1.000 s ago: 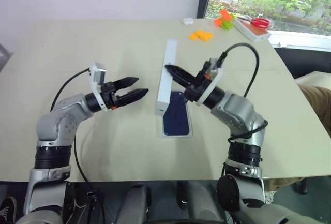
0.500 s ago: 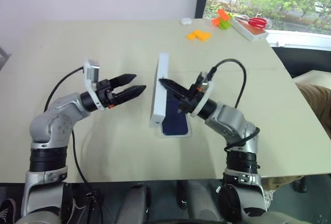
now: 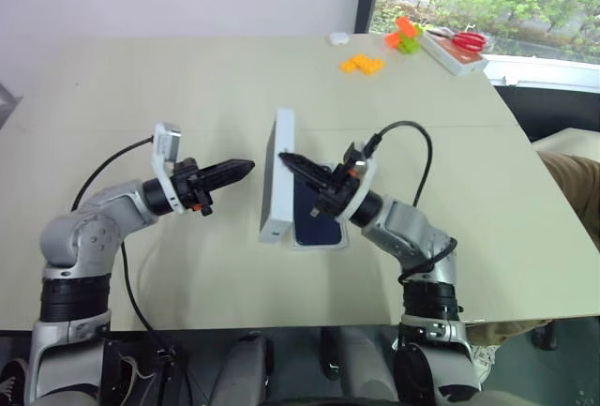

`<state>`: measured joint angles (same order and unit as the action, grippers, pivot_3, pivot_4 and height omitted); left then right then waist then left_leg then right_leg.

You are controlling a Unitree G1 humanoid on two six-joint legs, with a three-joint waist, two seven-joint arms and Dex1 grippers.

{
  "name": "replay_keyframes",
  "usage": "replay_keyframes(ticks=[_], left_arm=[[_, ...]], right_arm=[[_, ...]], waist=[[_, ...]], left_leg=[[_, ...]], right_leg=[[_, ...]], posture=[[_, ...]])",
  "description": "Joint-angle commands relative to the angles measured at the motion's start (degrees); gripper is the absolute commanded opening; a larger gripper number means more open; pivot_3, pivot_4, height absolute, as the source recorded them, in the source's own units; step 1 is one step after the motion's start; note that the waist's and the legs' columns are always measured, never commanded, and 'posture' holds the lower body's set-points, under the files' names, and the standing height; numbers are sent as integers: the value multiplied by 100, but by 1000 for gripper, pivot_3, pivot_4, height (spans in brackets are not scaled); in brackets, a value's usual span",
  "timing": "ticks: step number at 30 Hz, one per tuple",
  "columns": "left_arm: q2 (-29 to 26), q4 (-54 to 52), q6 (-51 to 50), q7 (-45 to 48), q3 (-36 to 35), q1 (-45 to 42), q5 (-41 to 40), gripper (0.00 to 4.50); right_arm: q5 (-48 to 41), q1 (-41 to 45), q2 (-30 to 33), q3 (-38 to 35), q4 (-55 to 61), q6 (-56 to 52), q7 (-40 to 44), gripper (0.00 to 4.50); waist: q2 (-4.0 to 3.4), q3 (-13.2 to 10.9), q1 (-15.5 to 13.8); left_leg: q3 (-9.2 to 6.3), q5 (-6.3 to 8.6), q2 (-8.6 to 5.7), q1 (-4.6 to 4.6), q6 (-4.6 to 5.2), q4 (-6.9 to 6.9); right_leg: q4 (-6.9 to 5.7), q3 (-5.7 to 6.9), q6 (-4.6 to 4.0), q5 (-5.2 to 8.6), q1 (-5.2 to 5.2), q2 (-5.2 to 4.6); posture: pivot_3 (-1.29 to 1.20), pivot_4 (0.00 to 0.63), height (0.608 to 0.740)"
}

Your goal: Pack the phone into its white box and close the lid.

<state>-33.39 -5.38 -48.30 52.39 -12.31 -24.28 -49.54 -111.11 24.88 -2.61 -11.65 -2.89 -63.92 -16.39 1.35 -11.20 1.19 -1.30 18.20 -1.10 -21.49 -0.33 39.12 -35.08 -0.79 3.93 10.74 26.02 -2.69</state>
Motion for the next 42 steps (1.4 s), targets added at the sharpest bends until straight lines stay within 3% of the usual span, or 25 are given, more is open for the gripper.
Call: replay_keyframes(ticks=[1, 10, 28, 31, 37, 42], left_arm=[[39, -296, 146, -36, -76, 45, -62, 95], [90, -373, 193, -50, 116, 176, 47, 95], [241, -110, 701, 26, 467, 412, 620, 95], [394, 34, 983, 6, 641, 444, 886, 0], [632, 205, 1262, 35, 905, 427, 1193, 0], [747, 228, 1326, 49, 995, 443, 1285, 0]], right_arm=[[-189, -58, 180, 276, 17, -39, 195, 0], [336, -63, 801, 600, -240, -5, 802, 0], [1374, 259, 819, 377, -586, 387, 1560, 0], [1498, 231, 873, 373, -565, 312, 1652, 969], [1646, 261, 976, 329, -418, 250, 1704, 3999], [1798, 422, 1293, 198, -335, 207, 1869, 3999]], waist=[[0, 0, 1], [0, 0, -1], [1, 1, -16], [1, 1, -16], [1, 1, -12], [2, 1, -16]], left_leg=[[1, 0, 0, 0, 0, 0], [4, 0, 0, 2, 0, 1], [7, 0, -3, 1, 0, 1], [8, 0, -3, 1, 0, 1], [8, 0, -1, 3, 0, 1], [9, 0, -2, 2, 0, 2]], right_leg=[[1, 0, 0, 0, 0, -1], [0, -3, 0, 0, 0, 3], [1, -5, 0, 0, 0, -2], [1, -6, 0, 0, 0, -2], [-1, -6, 0, 0, 1, 0], [0, -6, 0, 0, 0, -1]], posture=[[0, 150, 740], [0, 150, 740], [0, 150, 740], [0, 150, 740], [0, 150, 740], [0, 150, 740]])
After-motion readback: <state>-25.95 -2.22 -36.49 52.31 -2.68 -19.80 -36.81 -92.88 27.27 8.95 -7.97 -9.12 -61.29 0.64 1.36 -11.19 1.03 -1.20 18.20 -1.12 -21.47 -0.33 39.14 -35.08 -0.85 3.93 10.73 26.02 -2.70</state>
